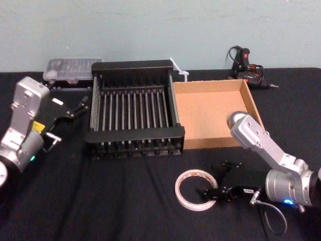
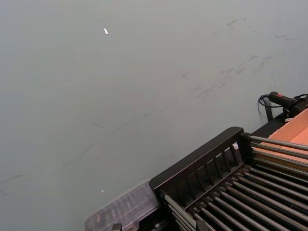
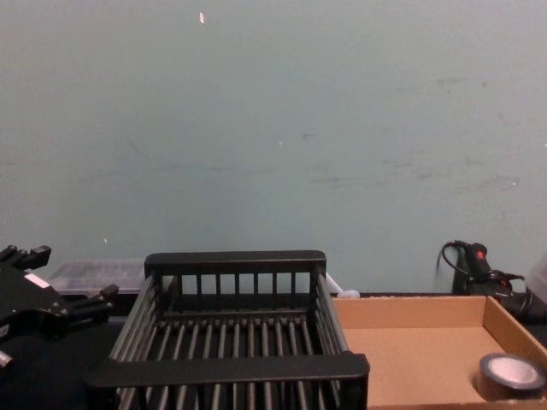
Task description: Pick up the white tape and place it into the black box , Pick up the silver tape and place it into the brown box.
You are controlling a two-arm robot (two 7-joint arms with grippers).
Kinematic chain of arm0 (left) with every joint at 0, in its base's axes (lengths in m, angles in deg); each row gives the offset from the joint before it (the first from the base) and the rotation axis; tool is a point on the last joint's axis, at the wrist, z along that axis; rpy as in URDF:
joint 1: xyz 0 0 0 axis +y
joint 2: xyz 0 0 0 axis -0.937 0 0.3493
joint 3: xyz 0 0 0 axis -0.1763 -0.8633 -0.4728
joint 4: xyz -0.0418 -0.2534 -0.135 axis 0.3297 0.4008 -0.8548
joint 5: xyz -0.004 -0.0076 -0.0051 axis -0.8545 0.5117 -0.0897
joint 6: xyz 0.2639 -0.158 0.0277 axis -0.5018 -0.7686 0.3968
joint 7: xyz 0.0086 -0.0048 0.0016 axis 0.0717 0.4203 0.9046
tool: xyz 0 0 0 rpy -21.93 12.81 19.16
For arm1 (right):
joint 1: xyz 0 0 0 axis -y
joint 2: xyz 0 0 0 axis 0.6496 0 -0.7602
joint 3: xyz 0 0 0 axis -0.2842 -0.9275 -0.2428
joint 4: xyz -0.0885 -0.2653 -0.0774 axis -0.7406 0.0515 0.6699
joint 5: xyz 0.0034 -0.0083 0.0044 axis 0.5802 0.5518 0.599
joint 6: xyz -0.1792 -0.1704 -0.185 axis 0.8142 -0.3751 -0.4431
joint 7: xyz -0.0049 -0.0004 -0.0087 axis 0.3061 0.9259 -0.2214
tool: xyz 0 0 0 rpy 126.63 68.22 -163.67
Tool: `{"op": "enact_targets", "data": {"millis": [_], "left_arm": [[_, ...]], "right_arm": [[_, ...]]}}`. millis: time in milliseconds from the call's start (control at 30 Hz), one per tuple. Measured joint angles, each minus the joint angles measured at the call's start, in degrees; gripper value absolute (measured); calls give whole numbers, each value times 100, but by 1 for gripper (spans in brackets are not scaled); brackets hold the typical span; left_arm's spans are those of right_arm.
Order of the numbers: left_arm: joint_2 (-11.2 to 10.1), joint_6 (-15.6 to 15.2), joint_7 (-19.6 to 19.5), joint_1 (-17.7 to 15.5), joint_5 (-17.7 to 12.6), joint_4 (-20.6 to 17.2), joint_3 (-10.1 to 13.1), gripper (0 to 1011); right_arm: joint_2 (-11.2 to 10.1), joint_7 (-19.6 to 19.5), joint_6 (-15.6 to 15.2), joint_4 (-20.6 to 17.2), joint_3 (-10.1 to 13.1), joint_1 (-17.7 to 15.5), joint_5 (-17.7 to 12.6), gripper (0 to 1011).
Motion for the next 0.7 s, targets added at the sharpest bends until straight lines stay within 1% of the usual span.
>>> {"op": "enact_targets", "data": {"millis": [67,133,167,200,233,267,300,367,400,500,533,633,667,700], "left_arm": [[0,0,0,0,0,0,0,1001],[0,0,0,0,0,0,0,1001],[0,0,0,0,0,0,0,1001],[0,0,0,0,0,0,0,1001],[0,0,0,0,0,0,0,1001],[0,0,0,0,0,0,0,1001],[0,0,0,0,0,0,0,1001],[0,0,0,0,0,0,0,1001],[0,0,0,0,0,0,0,1001],[0,0,0,0,0,0,0,1001],[0,0,0,0,0,0,0,1001],[0,0,0,0,0,0,0,1001],[0,0,0,0,0,0,0,1001],[0,0,0,0,0,0,0,1001]], "right_arm": [[0,-1,1,-1,0,0,0,818],[0,-1,2,-2,0,0,0,786],[0,-1,2,-2,0,0,0,746],[0,-2,2,-2,0,0,0,732],[0,-2,3,-2,0,0,0,687],[0,-2,3,-2,0,0,0,677],[0,-2,3,-2,0,0,0,609],[0,-2,3,-2,0,0,0,569],[0,-2,3,-2,0,0,0,507],[0,-2,3,-2,0,0,0,446],[0,-2,3,-2,0,0,0,386],[0,-3,3,-2,0,0,0,329],[0,-3,3,-2,0,0,0,257],[0,-3,3,-2,0,0,0,243]]}}
